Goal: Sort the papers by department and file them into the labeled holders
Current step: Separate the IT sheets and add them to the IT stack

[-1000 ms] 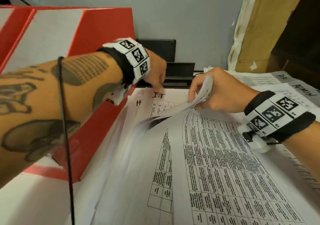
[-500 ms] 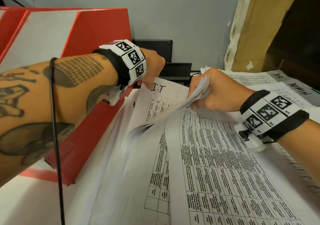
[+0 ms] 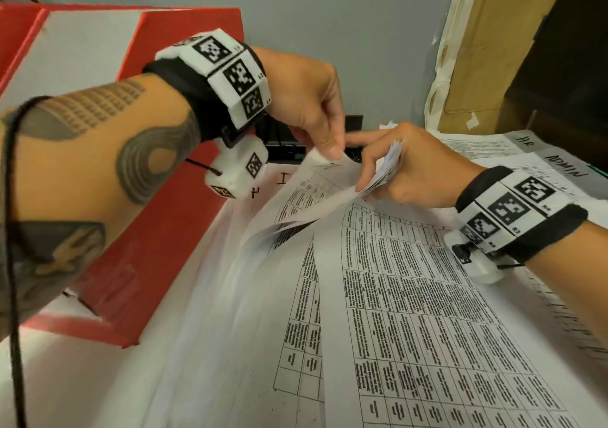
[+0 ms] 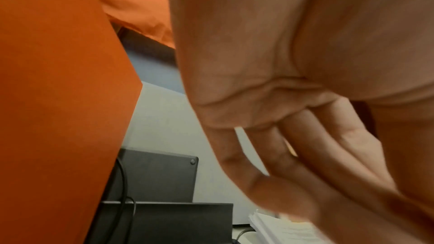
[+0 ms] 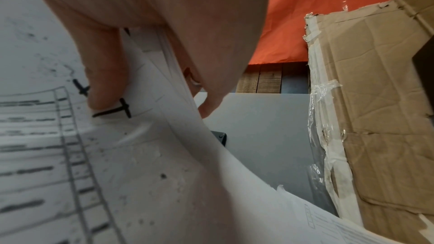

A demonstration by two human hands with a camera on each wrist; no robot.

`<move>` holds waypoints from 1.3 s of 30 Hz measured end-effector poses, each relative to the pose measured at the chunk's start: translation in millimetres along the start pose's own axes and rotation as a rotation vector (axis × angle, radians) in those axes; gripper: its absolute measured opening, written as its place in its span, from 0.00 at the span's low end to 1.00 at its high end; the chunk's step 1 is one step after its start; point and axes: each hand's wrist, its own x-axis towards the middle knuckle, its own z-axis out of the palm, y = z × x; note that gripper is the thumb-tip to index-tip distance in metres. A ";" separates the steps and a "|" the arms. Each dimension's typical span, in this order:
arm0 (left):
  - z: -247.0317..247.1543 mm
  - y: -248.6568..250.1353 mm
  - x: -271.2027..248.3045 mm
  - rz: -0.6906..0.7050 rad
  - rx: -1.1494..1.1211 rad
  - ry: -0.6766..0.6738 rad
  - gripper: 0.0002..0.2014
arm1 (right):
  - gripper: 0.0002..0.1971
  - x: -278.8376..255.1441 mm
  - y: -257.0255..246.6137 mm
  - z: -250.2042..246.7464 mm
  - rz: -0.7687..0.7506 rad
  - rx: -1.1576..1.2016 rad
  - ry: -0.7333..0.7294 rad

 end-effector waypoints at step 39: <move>-1.5 -0.9 4.1 0.119 -0.434 -0.150 0.18 | 0.25 -3.3 -4.3 -4.5 -0.011 0.104 0.131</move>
